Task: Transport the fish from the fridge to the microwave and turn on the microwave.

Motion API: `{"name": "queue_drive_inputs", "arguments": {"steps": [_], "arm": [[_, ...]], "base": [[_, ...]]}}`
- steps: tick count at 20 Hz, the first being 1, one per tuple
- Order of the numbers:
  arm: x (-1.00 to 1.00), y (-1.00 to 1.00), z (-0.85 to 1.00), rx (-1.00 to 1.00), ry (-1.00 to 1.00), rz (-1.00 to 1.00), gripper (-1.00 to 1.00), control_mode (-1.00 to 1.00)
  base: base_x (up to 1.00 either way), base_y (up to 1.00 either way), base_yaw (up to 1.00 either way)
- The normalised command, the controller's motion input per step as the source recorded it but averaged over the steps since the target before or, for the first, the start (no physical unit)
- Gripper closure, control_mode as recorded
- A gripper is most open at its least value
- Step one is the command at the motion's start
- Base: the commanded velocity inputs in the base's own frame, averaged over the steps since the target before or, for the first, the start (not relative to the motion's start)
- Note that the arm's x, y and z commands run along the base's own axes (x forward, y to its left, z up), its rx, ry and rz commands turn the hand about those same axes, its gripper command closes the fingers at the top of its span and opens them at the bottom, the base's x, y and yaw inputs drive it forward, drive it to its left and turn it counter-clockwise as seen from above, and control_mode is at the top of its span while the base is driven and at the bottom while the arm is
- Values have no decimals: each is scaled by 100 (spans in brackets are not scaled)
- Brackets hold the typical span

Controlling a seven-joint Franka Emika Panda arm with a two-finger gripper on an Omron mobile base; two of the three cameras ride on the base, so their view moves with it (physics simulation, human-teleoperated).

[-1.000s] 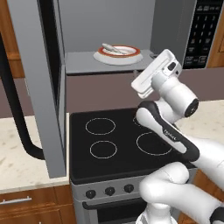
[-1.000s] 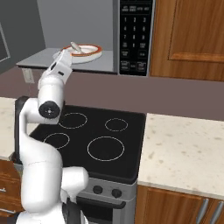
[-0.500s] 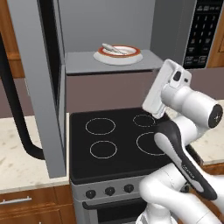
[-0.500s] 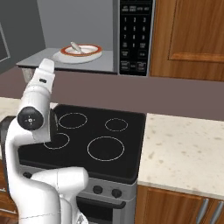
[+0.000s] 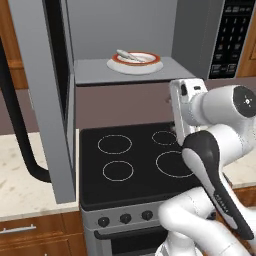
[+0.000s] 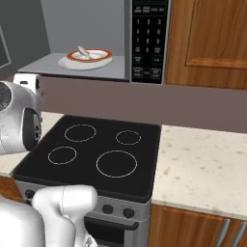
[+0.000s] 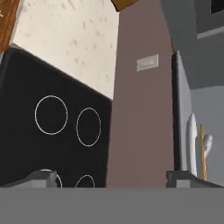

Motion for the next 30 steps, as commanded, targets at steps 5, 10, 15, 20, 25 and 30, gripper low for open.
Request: {"name": "queue_drive_inputs", "arguments": {"steps": [5, 10, 15, 20, 25, 30], "arm": [[-9, 39, -91, -59, 7, 2, -100, -100], [-8, 19, -97, -52, -2, 7, -100, -100], [-1, 4, -66, -36, -8, 9, -100, -100], [0, 25, -20, -35, -23, 6, -100, -100], [0, 40, -9, -37, -35, 5, -100, -100], [0, 43, -11, -35, -39, 5, -100, -100]], "base": [[0, 0, 0], [0, 0, 0], [0, 0, 0], [0, 0, 0], [0, 0, 0], [0, 0, 0]]}}
